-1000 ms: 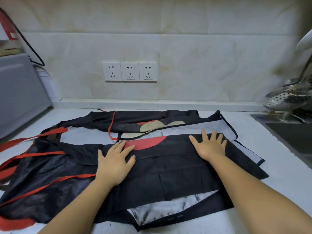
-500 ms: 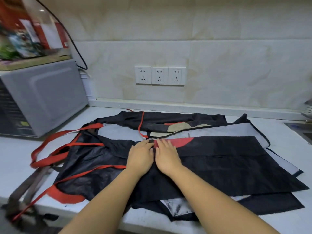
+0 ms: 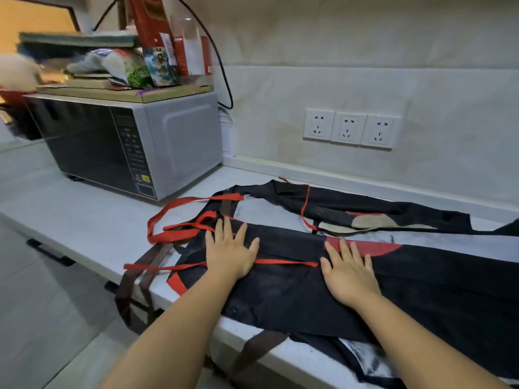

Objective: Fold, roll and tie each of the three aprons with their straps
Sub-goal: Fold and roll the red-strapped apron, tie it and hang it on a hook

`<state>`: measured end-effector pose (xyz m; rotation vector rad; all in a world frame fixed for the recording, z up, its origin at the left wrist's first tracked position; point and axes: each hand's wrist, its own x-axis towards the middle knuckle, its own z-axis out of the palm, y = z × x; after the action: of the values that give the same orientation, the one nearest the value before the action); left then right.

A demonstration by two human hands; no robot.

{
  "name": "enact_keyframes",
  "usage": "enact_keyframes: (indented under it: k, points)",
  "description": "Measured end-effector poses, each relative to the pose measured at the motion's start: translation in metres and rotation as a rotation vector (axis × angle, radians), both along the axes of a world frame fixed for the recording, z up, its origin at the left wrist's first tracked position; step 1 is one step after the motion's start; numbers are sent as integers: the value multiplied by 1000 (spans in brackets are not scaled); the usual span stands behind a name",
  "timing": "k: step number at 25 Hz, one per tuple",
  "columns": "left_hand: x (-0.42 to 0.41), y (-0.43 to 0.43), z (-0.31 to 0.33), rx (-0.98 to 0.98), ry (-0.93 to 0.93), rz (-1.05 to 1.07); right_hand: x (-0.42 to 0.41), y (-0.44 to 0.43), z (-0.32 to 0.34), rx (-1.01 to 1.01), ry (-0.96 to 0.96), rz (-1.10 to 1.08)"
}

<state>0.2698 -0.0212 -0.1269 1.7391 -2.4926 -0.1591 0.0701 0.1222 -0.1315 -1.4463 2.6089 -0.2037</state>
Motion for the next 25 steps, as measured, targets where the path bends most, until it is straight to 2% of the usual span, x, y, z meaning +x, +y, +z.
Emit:
enact_keyframes:
  k: [5,7,8,9,10,12,13,14,16,18,21,23,25]
  points:
    - [14,-17,5,0,139,59,1,-1,1,1,-7,-1]
    - [17,-12,17,-126,8,79,1,-2,2,2,-9,-5]
    - [14,-3,23,-240,-49,16,2,-2,4,4,-13,-2]
    - [8,9,29,-315,-32,-124,2,-2,4,3,-17,0]
    - [0,26,32,-281,36,-331,2,-2,4,0,-22,4]
    - [-14,69,37,97,112,-717,2,-1,8,-28,-45,17]
    - [-17,88,40,272,68,-818,1,2,14,-74,-102,25]
    - [-16,101,40,366,-1,-861,1,6,24,-130,-196,36]
    - [-10,109,42,401,-109,-889,-1,28,48,-161,-364,125]
    - [-3,108,44,388,-195,-909,3,51,74,65,-343,274]
    - [-2,105,49,397,-254,-916,16,80,94,504,-161,398]
    - [-5,105,55,406,-219,-910,26,90,90,579,-44,383]
    - [-7,104,62,417,-165,-892,31,94,82,519,40,368]
